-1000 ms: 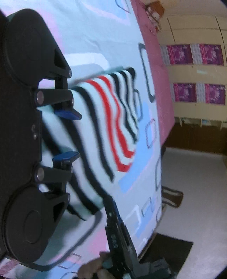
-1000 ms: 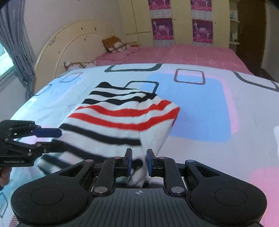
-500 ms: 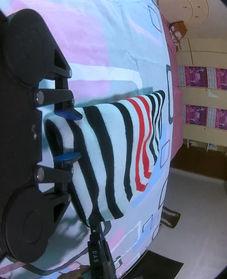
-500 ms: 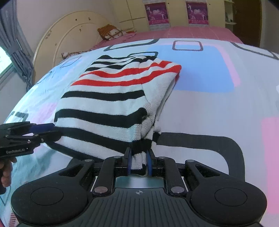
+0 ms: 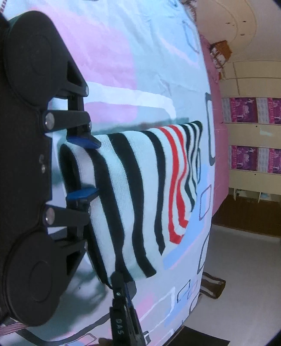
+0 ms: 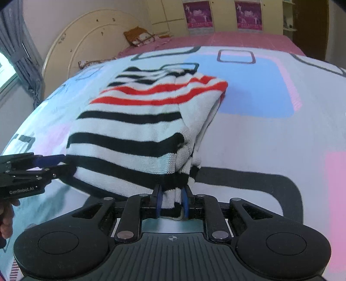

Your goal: Fold small clothes

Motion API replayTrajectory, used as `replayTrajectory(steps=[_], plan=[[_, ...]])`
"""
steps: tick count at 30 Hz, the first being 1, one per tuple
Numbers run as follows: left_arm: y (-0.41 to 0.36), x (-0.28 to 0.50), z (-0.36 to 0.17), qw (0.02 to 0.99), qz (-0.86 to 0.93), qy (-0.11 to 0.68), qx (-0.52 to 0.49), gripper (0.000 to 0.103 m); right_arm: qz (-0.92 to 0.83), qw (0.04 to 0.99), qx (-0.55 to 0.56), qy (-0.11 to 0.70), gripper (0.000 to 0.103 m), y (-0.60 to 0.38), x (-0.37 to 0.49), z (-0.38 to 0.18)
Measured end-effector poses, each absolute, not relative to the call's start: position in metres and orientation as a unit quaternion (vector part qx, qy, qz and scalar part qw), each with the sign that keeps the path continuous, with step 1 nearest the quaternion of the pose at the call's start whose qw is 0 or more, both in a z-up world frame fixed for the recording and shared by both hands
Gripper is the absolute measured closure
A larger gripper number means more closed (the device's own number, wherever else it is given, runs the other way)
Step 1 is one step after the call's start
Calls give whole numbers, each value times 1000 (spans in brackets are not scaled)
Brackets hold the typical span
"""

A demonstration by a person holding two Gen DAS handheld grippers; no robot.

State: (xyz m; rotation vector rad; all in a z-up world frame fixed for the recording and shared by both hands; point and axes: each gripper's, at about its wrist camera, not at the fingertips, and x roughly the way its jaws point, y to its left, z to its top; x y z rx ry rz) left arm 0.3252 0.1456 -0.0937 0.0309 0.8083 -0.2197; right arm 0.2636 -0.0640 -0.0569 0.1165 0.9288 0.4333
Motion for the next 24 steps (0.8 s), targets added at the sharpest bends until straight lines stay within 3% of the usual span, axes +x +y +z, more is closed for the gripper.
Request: replayTrajectory(steps=[2,4,5,6,7,8,9,24], plan=[[141,315,-84,917,-99,385,13,65,207,876,65,430,86,-70,252,-46],[135,301,-74,923,-99,372,5,51,203,886,75,409,86,-77,236,-31],[131,293,-68,927,-94,364,4,39,201,889,80,404,86,-80,229,-25],[126,284,-63,932,-82,352,5,4,195,893,84,397,81,-82,221,-18],[121,275,-59,938,-67,340,11,1,184,898,87,391,66,-85,213,-12],[116,267,-55,942,-57,332,17,0,165,904,88,384,5,-87,206,-7],[112,260,-52,941,-53,332,21,0,151,916,90,362,0,-91,195,-1],[79,157,5,948,-46,315,12,0,143,928,63,337,0,-91,82,50]])
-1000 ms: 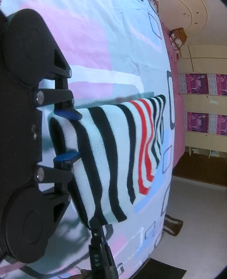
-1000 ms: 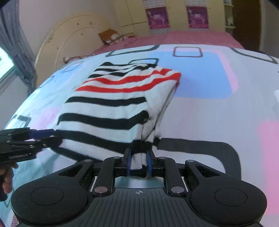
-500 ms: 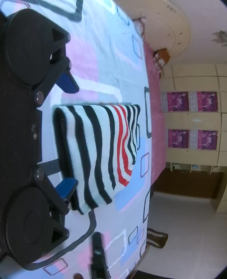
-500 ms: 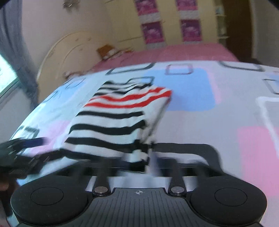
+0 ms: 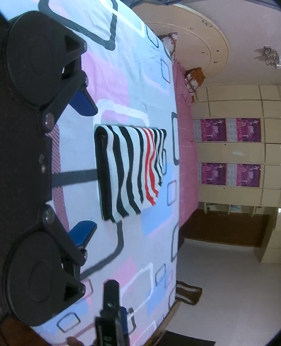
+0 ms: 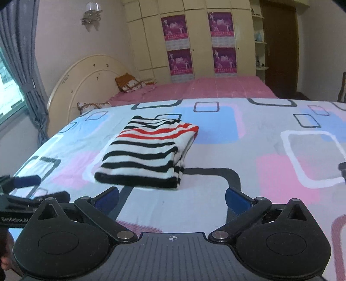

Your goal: Fold small clothes

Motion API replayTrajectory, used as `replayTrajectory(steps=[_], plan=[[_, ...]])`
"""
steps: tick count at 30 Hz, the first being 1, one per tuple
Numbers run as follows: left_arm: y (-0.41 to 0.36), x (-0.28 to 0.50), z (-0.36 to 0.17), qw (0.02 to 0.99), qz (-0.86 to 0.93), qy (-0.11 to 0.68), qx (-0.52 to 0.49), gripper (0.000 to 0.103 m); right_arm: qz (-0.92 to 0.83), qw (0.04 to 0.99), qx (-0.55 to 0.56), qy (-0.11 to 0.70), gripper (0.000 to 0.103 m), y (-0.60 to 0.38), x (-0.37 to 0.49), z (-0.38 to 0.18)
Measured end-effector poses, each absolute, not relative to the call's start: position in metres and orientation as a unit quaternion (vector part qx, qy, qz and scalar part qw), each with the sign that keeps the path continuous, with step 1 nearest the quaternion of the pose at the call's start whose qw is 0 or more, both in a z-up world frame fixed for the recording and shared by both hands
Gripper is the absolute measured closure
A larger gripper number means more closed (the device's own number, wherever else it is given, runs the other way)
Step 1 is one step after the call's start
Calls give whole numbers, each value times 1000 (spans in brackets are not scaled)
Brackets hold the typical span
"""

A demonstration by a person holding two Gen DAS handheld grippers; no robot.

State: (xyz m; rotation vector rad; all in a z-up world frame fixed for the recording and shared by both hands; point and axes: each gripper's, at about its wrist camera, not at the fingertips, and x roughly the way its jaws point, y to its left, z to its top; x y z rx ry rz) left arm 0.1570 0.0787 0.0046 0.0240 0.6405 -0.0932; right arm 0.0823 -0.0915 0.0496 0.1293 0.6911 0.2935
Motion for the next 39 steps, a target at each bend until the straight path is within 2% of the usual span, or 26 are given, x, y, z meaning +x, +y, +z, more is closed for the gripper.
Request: replayTrajectory(steps=[16,39], plan=[[48,80,38,963,-42,267,7,0,107,939,69,320,0,-122,-13,79],[42,65,47,967,-41,250,9,0,124,943,58,303,0,-124,-22,93]])
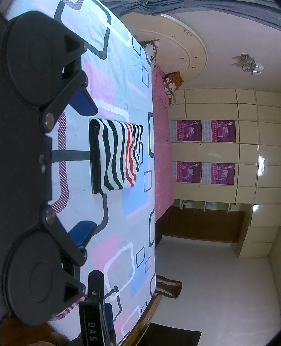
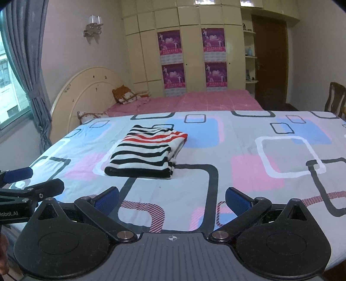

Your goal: Fold small clothes

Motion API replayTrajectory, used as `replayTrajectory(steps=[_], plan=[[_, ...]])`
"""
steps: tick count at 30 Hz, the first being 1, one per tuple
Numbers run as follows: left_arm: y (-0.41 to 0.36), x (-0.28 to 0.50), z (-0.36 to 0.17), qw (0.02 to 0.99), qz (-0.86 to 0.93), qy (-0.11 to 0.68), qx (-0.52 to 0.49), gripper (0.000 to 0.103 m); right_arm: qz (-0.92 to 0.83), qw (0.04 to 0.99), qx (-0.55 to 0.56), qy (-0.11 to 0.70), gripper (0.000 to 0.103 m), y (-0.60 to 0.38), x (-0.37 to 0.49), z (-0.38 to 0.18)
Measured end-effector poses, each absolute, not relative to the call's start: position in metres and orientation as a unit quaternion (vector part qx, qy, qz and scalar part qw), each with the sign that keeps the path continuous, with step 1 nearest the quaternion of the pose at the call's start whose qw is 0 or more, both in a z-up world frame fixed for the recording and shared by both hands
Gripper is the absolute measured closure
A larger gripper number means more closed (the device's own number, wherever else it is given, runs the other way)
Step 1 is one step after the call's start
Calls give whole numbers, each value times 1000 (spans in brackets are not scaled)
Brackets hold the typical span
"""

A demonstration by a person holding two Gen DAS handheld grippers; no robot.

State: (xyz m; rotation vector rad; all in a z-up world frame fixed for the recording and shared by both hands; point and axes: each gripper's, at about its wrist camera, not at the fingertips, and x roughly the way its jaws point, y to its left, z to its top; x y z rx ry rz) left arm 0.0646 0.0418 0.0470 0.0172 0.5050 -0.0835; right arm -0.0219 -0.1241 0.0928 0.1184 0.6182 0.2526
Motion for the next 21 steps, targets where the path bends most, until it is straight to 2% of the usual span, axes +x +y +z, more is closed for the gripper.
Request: replayTrajectory(steps=[21], plan=[[39,65,49,968,-39,246,8,0,129,944,59,299,0,-131,-21,95]])
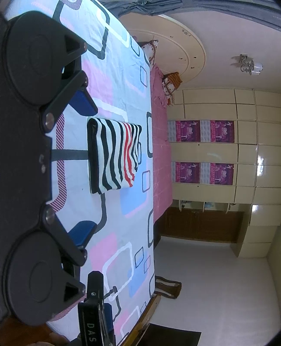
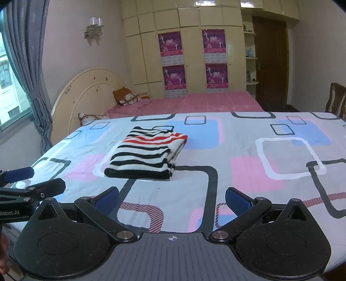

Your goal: Fold small clothes

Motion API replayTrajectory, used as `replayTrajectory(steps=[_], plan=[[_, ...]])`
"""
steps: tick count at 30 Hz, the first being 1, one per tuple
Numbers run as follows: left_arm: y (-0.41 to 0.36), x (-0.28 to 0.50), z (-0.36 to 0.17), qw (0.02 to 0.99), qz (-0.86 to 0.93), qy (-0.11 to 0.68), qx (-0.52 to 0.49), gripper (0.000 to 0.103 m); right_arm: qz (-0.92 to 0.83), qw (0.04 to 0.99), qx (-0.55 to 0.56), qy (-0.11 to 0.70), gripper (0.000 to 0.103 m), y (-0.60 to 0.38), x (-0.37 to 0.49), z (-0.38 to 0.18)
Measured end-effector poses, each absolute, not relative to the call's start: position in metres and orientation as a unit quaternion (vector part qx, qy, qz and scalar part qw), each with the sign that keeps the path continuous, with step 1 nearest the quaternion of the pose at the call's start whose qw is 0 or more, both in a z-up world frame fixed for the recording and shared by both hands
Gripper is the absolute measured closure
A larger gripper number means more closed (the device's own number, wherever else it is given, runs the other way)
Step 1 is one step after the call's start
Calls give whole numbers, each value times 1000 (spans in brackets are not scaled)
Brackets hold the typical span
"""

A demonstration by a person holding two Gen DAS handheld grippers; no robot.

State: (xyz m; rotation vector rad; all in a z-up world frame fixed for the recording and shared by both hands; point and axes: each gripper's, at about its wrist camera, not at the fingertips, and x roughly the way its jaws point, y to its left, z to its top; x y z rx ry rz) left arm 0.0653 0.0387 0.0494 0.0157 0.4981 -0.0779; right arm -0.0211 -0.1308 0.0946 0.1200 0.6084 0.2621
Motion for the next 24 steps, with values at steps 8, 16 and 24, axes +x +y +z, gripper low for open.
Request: replayTrajectory(steps=[8,16,24], plan=[[39,66,49,969,-39,246,9,0,129,944,59,299,0,-131,-21,94],[38,67,49,969,-39,246,10,0,128,944,59,298,0,-131,-22,94],[37,67,49,969,-40,245,12,0,130,944,62,296,0,-132,-23,94]])
